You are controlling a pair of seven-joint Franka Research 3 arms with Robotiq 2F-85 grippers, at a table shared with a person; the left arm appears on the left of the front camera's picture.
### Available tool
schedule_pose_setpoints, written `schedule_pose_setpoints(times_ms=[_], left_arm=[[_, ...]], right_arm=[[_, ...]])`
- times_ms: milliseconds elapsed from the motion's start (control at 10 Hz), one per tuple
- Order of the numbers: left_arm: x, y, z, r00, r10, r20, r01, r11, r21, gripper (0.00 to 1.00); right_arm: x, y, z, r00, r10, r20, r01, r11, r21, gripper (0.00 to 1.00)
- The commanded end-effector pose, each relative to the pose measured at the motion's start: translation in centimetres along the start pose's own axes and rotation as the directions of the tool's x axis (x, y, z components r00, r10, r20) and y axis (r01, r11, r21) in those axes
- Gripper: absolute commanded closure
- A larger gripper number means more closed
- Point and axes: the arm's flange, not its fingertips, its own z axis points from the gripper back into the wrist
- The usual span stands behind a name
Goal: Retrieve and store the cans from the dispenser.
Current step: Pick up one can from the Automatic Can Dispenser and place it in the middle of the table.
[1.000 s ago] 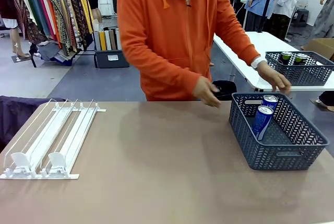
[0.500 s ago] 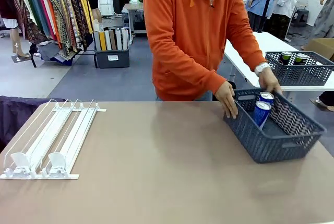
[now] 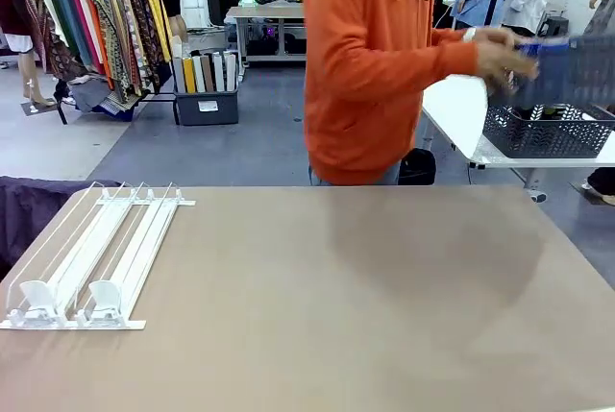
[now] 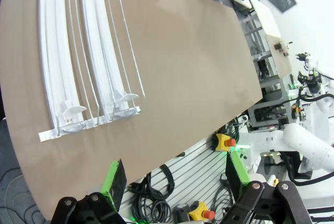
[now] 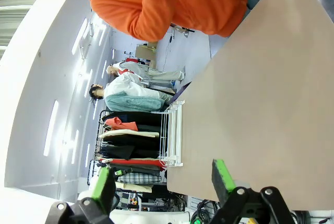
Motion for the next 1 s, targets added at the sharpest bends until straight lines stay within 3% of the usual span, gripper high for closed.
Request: schedule_pose_setpoints(times_ms=[0, 900], left_arm=[[-0.09, -0.08, -0.16, 1.000, -0.010, 0.011, 0.010, 1.000, -0.015, 0.00], [-0.09, -0.08, -0.16, 1.000, -0.010, 0.011, 0.010, 1.000, -0.015, 0.00]], right_arm=[[0.32, 0.26, -0.08, 1.000, 0.027, 0.015, -0.027, 0.999, 0.026, 0.00], [0.32, 0.26, -0.08, 1.000, 0.027, 0.015, -0.027, 0.999, 0.026, 0.00]])
